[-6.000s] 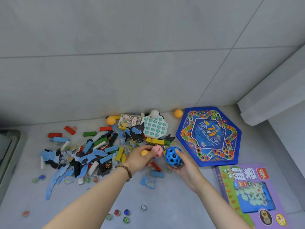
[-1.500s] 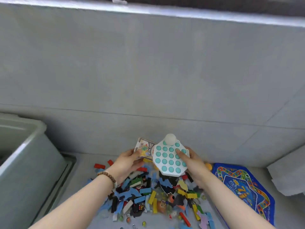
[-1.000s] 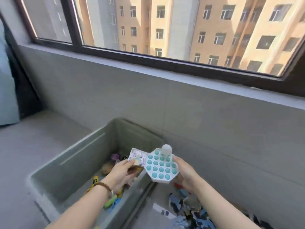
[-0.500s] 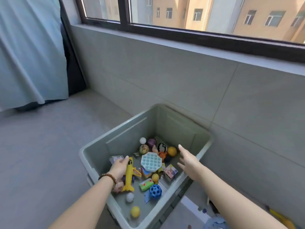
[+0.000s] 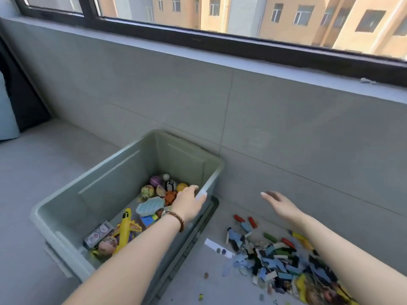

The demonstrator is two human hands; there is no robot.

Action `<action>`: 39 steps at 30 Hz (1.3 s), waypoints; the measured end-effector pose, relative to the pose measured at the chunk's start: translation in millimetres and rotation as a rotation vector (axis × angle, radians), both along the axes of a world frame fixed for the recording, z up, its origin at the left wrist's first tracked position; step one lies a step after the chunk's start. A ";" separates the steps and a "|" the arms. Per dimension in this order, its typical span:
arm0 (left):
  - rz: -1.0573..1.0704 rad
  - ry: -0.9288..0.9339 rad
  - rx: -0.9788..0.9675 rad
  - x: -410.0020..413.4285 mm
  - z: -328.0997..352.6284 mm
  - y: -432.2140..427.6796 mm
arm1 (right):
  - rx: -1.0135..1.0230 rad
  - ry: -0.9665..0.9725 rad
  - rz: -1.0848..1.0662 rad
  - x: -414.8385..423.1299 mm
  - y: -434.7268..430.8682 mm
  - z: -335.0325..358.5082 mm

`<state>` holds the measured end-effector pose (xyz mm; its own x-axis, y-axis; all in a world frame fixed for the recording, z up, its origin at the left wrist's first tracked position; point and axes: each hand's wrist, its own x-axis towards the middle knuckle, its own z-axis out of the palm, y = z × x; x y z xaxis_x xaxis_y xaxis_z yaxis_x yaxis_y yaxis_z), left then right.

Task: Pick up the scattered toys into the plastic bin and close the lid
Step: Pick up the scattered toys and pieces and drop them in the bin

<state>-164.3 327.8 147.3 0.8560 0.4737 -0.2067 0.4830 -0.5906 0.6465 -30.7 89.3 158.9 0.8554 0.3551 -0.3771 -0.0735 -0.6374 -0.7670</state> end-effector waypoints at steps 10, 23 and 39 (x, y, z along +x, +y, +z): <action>-0.286 0.148 0.039 65.3 -67.5 -140.8 | -0.086 0.201 -0.274 10.1 -190.3 -84.7; -0.324 0.391 -0.354 119.8 -196.3 -279.4 | -0.091 0.218 -0.658 24.1 -309.2 -212.9; -0.149 0.431 -0.586 162.5 -279.1 -400.6 | -0.052 0.295 -0.498 42.0 -342.8 -286.2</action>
<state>-1.9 -72.7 -131.8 0.6888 0.0672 -0.7219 0.7064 -0.2859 0.6475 11.2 -253.5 -127.3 0.7705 -0.0888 -0.6312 -0.5804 -0.5071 -0.6371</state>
